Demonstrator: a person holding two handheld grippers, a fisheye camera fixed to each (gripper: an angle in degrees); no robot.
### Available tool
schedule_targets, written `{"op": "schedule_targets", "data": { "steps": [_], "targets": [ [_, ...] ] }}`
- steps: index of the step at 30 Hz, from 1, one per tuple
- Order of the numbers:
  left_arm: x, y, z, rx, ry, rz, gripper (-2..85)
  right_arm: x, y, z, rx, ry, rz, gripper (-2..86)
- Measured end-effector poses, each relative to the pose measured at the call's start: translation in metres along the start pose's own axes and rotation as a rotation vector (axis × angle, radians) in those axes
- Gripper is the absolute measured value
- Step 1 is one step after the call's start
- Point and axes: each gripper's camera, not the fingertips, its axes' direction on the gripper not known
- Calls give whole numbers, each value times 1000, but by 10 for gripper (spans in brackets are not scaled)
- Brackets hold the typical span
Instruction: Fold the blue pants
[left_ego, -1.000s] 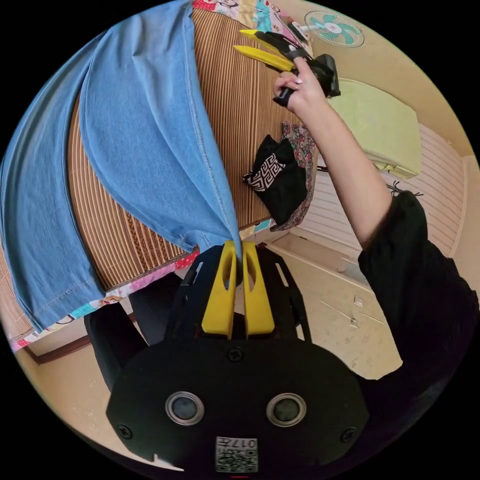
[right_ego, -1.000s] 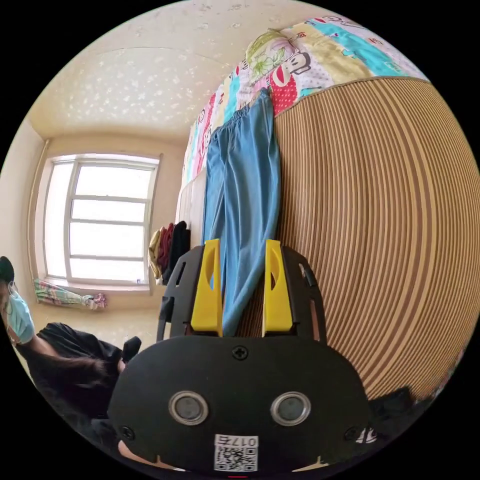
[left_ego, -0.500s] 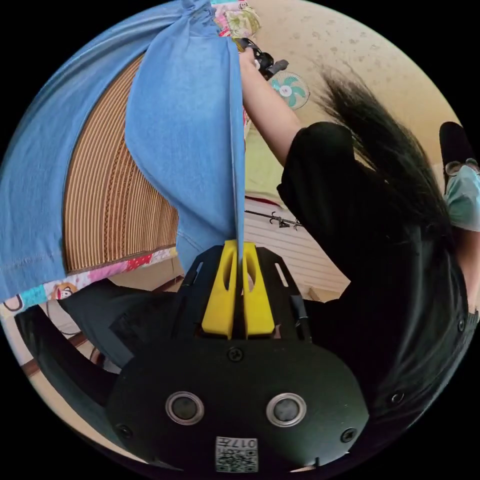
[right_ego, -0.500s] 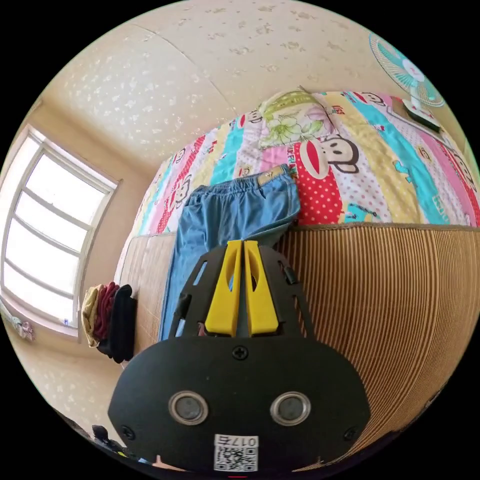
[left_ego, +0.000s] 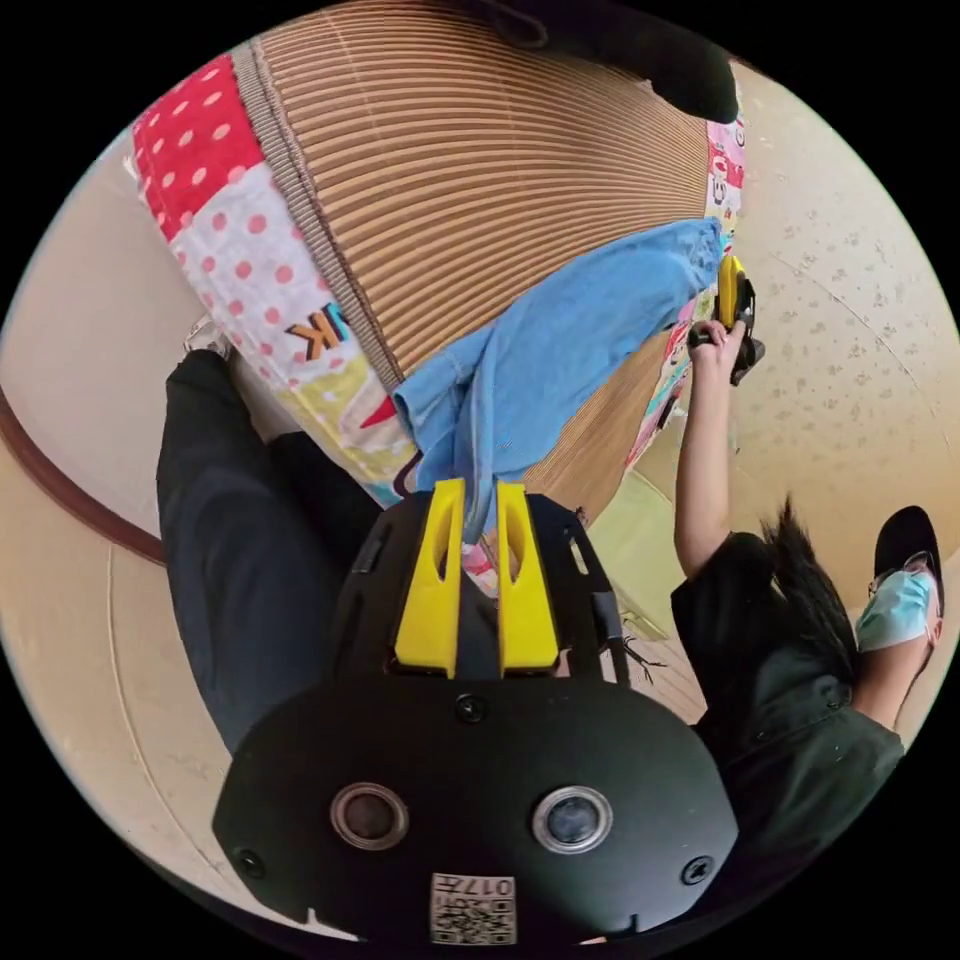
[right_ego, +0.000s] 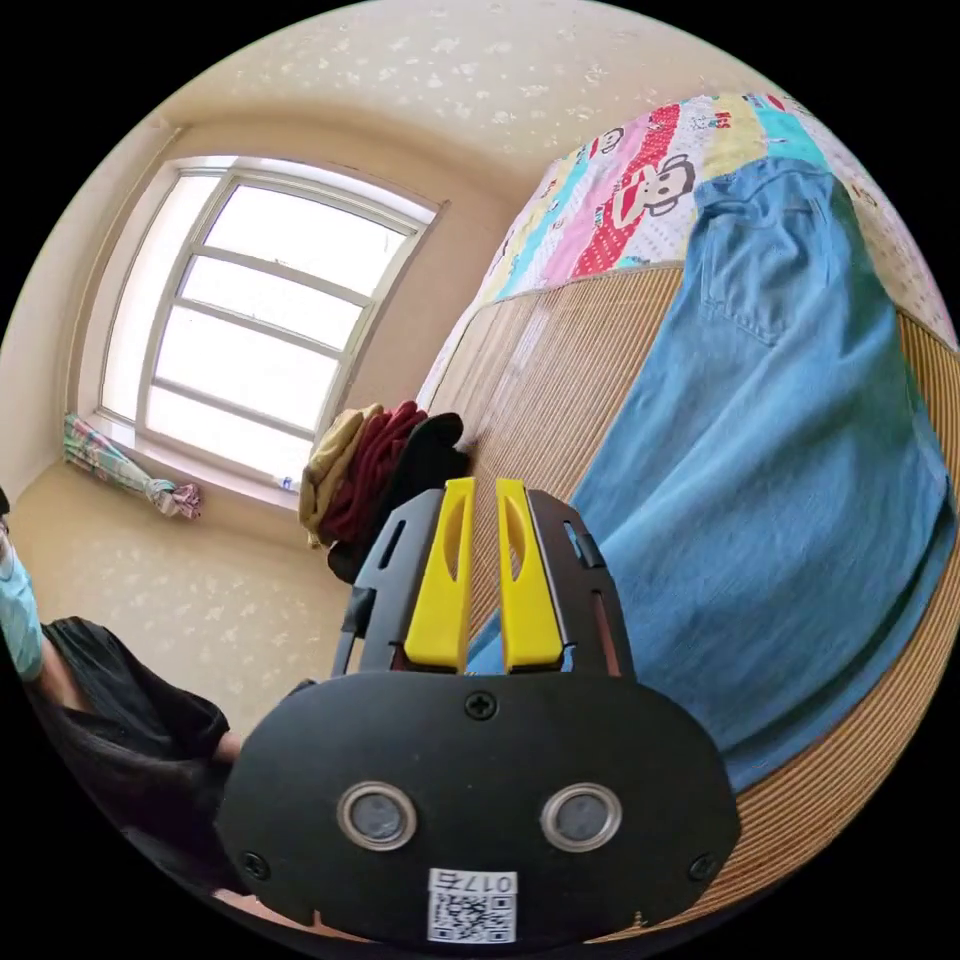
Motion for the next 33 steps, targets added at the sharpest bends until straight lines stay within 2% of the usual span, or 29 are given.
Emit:
{"op": "schedule_targets", "data": {
  "steps": [3, 5, 11, 17, 20, 22, 25, 28, 33],
  "targets": [
    [5, -12, -9, -46, -95, 64, 75, -5, 111, -15, -70, 136, 57, 37],
    [27, -17, -12, -55, -232, 159, 93, -10, 202, -28, -110, 234, 167, 37],
    [65, -32, 22, -184, -458, 403, 95, -35, 354, -10, -120, 223, 343, 51],
    [56, -23, 43, -277, -568, 462, 7, -57, 378, 0, 48, 263, 377, 59],
    [50, -15, 37, -290, -550, 468, -6, -76, 383, 20, -9, 230, 363, 56],
    [47, -10, 33, -292, -526, 473, -8, -86, 388, 40, -73, 290, 381, 61],
    [42, -3, 31, -307, -545, 494, -9, -87, 391, 61, -33, 268, 416, 69],
    [35, 3, 31, -336, -575, 484, -10, -80, 389, 76, -51, 321, 476, 35],
    [24, 16, 22, -358, -515, 487, -9, -94, 407, 51, 66, 245, 504, 16]
  ]
}}
